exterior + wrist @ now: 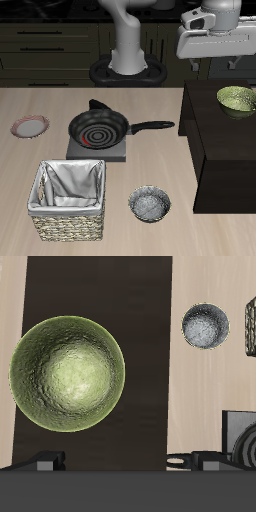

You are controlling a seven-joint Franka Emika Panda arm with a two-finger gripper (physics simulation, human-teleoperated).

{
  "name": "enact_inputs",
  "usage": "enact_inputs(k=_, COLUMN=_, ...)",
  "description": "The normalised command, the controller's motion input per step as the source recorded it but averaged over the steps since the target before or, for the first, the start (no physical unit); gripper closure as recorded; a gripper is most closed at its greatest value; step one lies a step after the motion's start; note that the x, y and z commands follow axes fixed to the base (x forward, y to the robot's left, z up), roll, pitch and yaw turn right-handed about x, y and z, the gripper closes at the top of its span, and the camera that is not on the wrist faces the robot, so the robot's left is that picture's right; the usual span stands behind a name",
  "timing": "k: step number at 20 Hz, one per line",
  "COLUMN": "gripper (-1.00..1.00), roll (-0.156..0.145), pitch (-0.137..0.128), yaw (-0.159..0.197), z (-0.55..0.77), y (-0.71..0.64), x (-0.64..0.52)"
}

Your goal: Place the green bowl on the plate

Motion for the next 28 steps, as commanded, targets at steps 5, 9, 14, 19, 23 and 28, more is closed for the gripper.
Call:
enact_inputs(k=5, gripper=-1.0, roll=0.0, pitch=0.016, yaw=-0.001, z=-0.08, y=0.1, x=0.14)
enact_inputs(k=9, gripper=-1.0, roll=-0.029, pitch=0.008, yaw=-0.003, z=-0.05, y=0.02, x=0.23)
enact_inputs(k=14, gripper=-1.0, roll=-0.02, pitch=0.036, yaw=-0.002, z=-0.18, y=-0.01, x=0.12)
enact_inputs(k=19, gripper=-1.0, roll=0.012, pitch=0.036, yaw=0.015, z=-0.29, y=0.02, x=-0.01)
enact_inputs(k=23, gripper=-1.0, roll=0.008, pitch=0.039, yaw=-0.013, z=-0.3, y=0.01, x=-0.02)
enact_inputs(k=28, gripper=-1.0, roll=0.018, pitch=0.039, yaw=-0.003, z=-0.27, y=-0.02, x=-0.02)
